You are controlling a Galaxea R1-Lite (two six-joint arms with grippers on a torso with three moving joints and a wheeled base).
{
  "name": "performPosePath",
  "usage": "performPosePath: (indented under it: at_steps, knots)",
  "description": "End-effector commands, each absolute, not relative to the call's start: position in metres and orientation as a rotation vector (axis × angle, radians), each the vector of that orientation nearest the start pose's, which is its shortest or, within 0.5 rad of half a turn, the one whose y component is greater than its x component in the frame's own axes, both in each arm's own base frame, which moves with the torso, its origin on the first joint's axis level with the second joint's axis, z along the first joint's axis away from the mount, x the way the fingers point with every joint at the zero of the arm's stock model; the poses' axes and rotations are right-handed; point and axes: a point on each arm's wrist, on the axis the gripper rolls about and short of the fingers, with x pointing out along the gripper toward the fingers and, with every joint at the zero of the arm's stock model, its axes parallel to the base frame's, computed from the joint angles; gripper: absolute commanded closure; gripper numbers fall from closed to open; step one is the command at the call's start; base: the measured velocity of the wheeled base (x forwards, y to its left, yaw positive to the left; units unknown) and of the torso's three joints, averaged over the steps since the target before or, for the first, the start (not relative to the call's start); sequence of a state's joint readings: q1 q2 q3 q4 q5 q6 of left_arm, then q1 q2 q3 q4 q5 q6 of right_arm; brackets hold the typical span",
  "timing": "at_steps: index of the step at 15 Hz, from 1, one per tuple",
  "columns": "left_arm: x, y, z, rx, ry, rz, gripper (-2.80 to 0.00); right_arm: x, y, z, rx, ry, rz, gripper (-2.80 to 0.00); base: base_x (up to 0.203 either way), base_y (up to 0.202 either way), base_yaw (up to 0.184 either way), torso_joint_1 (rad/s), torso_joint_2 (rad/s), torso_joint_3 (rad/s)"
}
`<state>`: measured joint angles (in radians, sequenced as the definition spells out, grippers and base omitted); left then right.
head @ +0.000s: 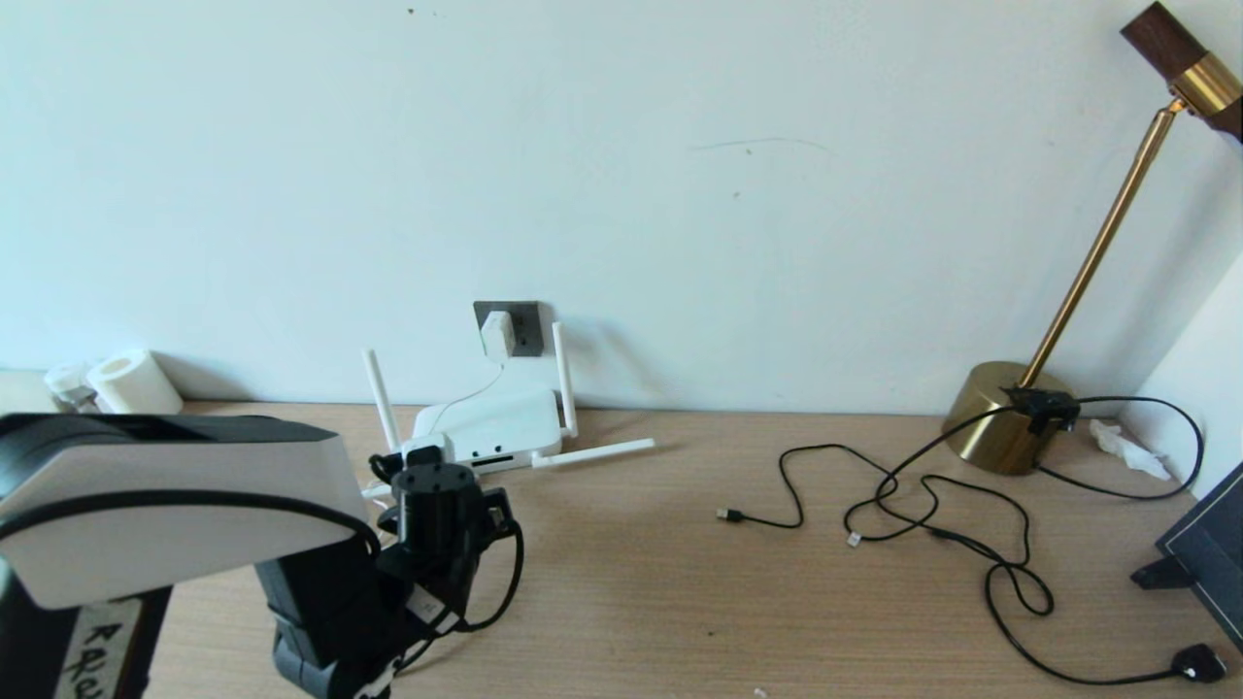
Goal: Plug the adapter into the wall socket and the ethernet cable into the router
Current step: Align cable and router interface
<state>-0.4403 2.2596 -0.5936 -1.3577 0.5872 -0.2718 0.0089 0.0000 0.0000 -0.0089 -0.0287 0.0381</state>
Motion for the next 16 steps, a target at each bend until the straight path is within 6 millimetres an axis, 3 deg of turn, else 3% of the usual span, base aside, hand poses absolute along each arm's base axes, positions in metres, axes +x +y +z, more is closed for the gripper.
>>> performPosePath:
  at_steps: [1,16]
  knots:
    - [0.3181,-0.136,0.0224,-0.127,0.231,0.182,0.0,-0.0227,-0.0009,0.0765,0.038,-0.008,-0.02,-2.8,0.0,0.0,0.0,0.0,0.0,0.0]
    - [0.3227,-0.1382,0.0162,-0.128,0.235,0.183,0.0,-0.0227,-0.0009,0.0765,0.038,-0.008,-0.02,-2.8,0.0,0.0,0.0,0.0,0.0,0.0]
